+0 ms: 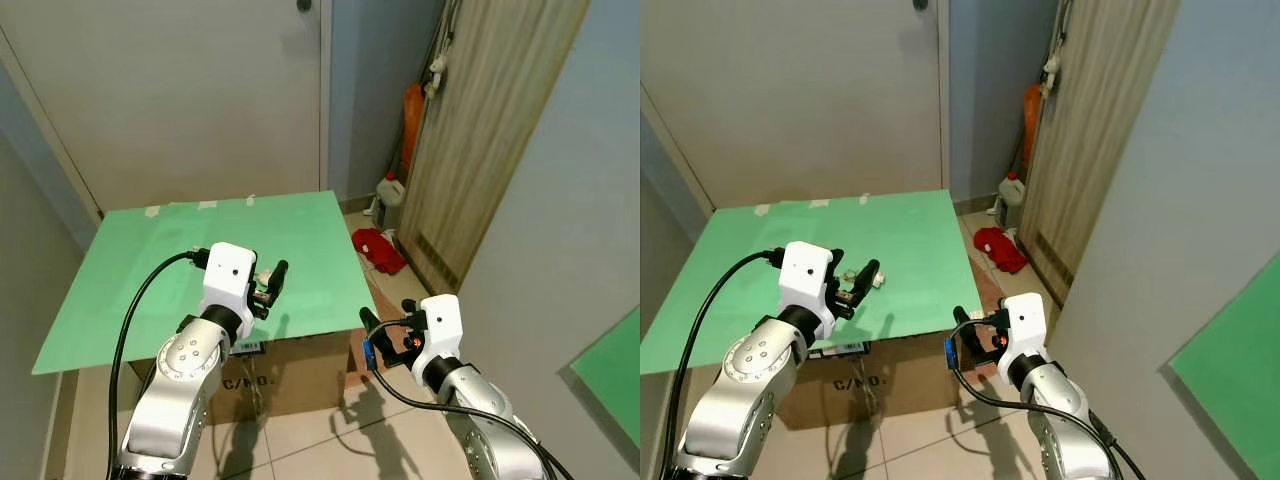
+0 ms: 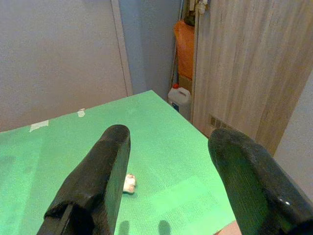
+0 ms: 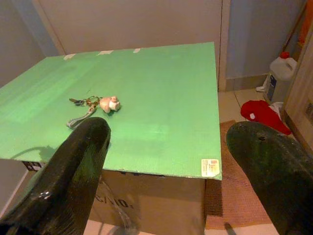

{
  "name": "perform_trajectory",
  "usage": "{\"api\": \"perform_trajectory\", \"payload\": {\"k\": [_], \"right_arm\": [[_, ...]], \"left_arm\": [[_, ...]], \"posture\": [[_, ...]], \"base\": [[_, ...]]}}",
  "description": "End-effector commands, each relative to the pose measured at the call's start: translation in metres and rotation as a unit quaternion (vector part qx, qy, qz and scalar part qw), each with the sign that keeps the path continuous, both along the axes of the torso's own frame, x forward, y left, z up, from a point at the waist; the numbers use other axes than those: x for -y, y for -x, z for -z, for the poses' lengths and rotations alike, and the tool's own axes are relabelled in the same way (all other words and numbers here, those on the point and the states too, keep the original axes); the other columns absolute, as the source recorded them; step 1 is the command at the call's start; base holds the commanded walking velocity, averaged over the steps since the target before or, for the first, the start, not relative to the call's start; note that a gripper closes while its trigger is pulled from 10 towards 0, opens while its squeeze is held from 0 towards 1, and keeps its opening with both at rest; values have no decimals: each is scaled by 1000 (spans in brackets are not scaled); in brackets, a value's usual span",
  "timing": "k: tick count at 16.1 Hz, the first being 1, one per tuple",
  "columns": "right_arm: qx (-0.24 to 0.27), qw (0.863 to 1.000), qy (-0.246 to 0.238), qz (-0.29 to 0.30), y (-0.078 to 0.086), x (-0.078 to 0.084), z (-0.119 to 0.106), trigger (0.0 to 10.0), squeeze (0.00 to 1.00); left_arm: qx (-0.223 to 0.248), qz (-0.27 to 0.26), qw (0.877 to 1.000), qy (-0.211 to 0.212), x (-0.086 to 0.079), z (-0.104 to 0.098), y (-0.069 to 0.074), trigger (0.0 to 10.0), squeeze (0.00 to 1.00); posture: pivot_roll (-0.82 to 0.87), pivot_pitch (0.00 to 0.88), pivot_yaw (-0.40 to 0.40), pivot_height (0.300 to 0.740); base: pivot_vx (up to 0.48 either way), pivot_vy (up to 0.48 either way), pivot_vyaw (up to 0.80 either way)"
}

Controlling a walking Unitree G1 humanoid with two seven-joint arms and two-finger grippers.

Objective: Hang keys on a hook

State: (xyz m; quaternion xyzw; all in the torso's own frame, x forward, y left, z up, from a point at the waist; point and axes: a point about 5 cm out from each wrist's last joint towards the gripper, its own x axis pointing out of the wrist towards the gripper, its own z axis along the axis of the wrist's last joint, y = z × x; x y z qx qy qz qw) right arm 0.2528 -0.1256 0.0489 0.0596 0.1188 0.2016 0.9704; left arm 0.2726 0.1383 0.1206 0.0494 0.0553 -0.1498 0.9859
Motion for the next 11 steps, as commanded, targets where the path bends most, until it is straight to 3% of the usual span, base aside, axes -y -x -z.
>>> {"api": "perform_trajectory", "payload": {"k": [1,4,5,6,10,11], "right_arm": [[12,1000,2,-3,-2,0,-6,10000,1000],[11,1000,10,-6,-2,1,-5,10000,1000],[6,999,25,-19,-1,-1,-4,10000,157],[10,999,29,-19,-2,-1,-4,10000,0],[8,1000,24,-11,-1,1,-4,10000,0],[8,1000,20,-13,-1,1,-4,10000,0]], "left_arm": [[5,-2,1000,-6,-1,-1,-1,10000,0],[5,-4,1000,-5,-1,-1,-2,10000,0],[4,0,1000,-1,0,-1,-2,10000,0],[8,4,1000,9,2,-2,-1,10000,0],[11,2,1000,17,1,-4,-1,10000,0],[11,3,1000,16,1,-4,-1,10000,0]], "posture": [[-28,0,11,740],[-29,0,11,740],[-28,0,9,740],[-27,0,8,740],[-31,0,12,740],[-32,0,14,740]], "base": [[0,0,0],[0,0,0],[0,0,0],[281,0,788],[315,362,761],[330,349,0]]}}
